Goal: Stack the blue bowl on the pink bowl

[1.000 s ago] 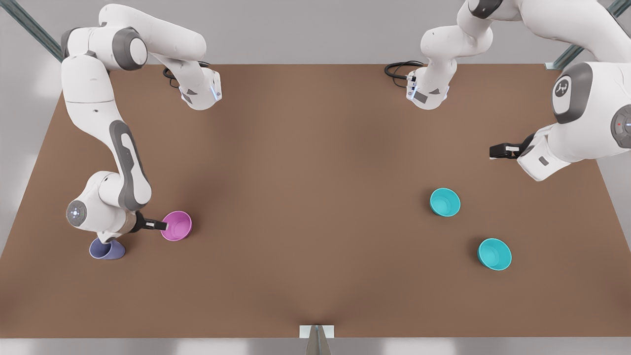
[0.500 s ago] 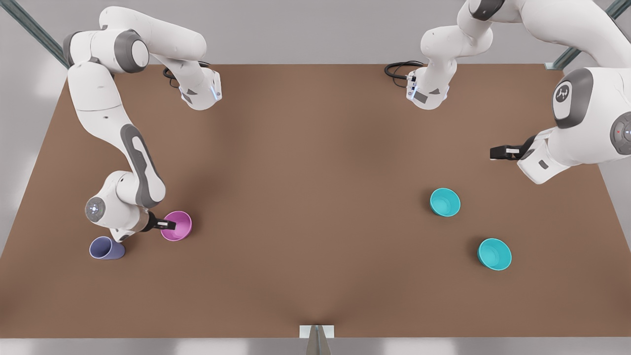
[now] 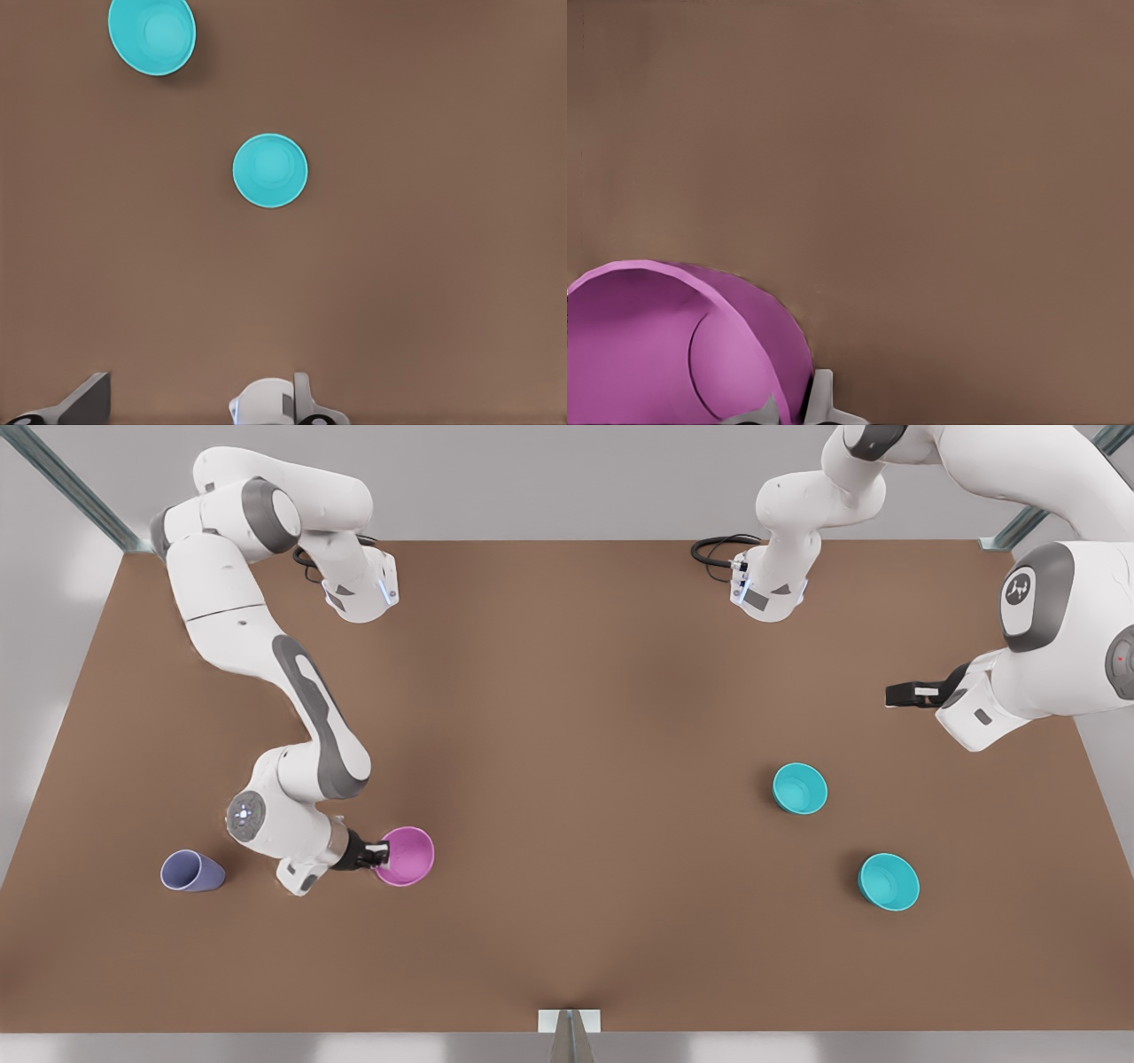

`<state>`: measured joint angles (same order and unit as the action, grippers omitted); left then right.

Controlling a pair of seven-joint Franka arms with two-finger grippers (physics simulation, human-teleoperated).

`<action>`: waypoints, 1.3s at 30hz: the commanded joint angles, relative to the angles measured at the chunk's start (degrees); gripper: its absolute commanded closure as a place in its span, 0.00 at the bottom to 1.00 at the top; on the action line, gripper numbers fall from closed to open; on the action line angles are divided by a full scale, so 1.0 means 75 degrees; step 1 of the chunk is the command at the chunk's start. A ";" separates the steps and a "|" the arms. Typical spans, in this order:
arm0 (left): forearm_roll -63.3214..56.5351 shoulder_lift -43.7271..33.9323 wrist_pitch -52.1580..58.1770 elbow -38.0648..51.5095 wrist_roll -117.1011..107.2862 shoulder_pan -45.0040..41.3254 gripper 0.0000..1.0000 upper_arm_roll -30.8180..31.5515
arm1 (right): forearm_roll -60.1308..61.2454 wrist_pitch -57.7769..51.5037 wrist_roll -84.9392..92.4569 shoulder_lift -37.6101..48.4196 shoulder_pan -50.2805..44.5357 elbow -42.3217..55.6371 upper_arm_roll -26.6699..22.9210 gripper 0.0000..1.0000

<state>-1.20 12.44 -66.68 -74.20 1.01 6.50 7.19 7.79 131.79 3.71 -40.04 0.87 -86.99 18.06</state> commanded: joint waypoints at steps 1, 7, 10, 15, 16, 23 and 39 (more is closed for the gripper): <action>0.0008 -0.0006 0.0043 0.0003 0.0006 0.0000 0.00 0.0003 | 0.0015 -0.0252 -0.4254 -0.0239 -0.0842 0.0570 0.0030 0.79; -0.0004 0.0064 0.0055 -0.0009 -0.0005 0.0000 0.00 0.0003 | -0.0067 0.0956 -0.7455 -0.1750 -0.2917 0.2187 -0.0029 0.79; -0.0004 0.0064 0.0067 -0.0020 -0.0005 0.0000 0.00 0.0003 | -0.0090 0.1225 -0.7631 -0.2079 -0.3187 0.2317 -0.0076 0.79; 0.0090 0.0088 0.0219 -0.0161 -0.0005 -0.0046 0.00 0.0014 | -0.0102 0.1389 -0.7537 -0.2583 -0.3292 0.2657 -0.0134 0.79; 0.0102 0.0134 0.0195 -0.0243 -0.0052 -0.0046 0.00 0.0015 | -0.0102 0.1389 -0.7490 -0.2618 -0.3292 0.2657 -0.0134 0.79; 0.0137 0.1775 -0.3589 -0.1274 -0.0075 0.0024 0.00 -0.0419 | -0.0090 0.0629 -0.7092 -0.1974 -0.2707 0.2867 -0.0158 0.00; 0.2222 0.1822 -0.8559 -0.5305 0.1061 0.0047 0.00 -0.1228 | -0.3126 -0.7658 0.2296 0.3709 0.1313 0.1967 -0.0744 0.00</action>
<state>12.69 26.12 -126.03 -113.62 4.70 6.89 -2.02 -13.59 79.74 -8.72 -14.64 11.27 -69.93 13.30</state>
